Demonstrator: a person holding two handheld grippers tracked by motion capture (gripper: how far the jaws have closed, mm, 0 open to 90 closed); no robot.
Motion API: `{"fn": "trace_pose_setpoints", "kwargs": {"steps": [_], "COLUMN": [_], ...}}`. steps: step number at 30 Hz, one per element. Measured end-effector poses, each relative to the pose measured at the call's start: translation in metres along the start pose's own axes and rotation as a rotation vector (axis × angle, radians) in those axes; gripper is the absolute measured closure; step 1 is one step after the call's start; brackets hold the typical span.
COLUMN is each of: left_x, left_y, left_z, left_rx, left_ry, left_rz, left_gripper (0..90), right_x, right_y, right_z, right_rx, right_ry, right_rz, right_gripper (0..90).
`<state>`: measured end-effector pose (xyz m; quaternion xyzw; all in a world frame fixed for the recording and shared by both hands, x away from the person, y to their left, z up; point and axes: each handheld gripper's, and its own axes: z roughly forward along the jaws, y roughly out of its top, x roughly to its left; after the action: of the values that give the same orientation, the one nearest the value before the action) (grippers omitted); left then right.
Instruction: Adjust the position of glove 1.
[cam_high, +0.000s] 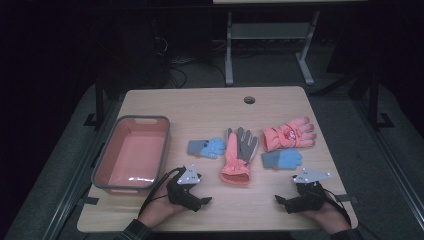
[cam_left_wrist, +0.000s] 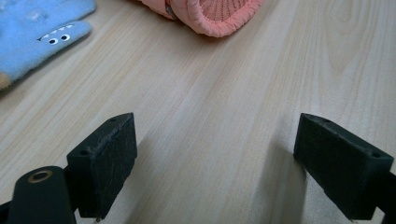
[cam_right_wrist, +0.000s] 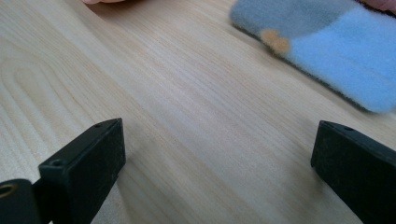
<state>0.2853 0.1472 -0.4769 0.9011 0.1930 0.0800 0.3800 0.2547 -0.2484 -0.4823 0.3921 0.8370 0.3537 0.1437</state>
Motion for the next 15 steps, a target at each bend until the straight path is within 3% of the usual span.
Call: {"fn": "trace_pose_setpoints", "kwargs": {"steps": [10,11,12,13,15], "left_x": [0.001,0.001,0.001,0.001,0.001], "left_y": [0.0,-0.001,-0.001,-0.001,-0.001], "left_z": [0.0,0.0,-0.001,-0.001,-0.001], "left_rx": [-0.003,-0.003,-0.004,-0.004,-0.005], "left_ry": [-0.005,-0.006,-0.008,-0.008,-0.006], "left_rz": [0.001,0.003,0.003,0.003,0.005], "left_gripper": [12.5,12.5,12.5,12.5,12.5], "right_x": [-0.001,-0.001,-0.003,-0.003,-0.005], "right_y": [0.0,0.001,0.005,0.005,0.009], "right_z": [-0.001,-0.003,-0.007,-0.007,-0.011], "right_rx": [0.009,0.012,0.039,0.039,0.047], "right_ry": [0.001,-0.002,-0.002,-0.002,0.014], "right_rz": [-0.004,0.002,0.013,0.013,0.04], "right_gripper": [4.9,8.1,19.1,19.1,31.6]}}
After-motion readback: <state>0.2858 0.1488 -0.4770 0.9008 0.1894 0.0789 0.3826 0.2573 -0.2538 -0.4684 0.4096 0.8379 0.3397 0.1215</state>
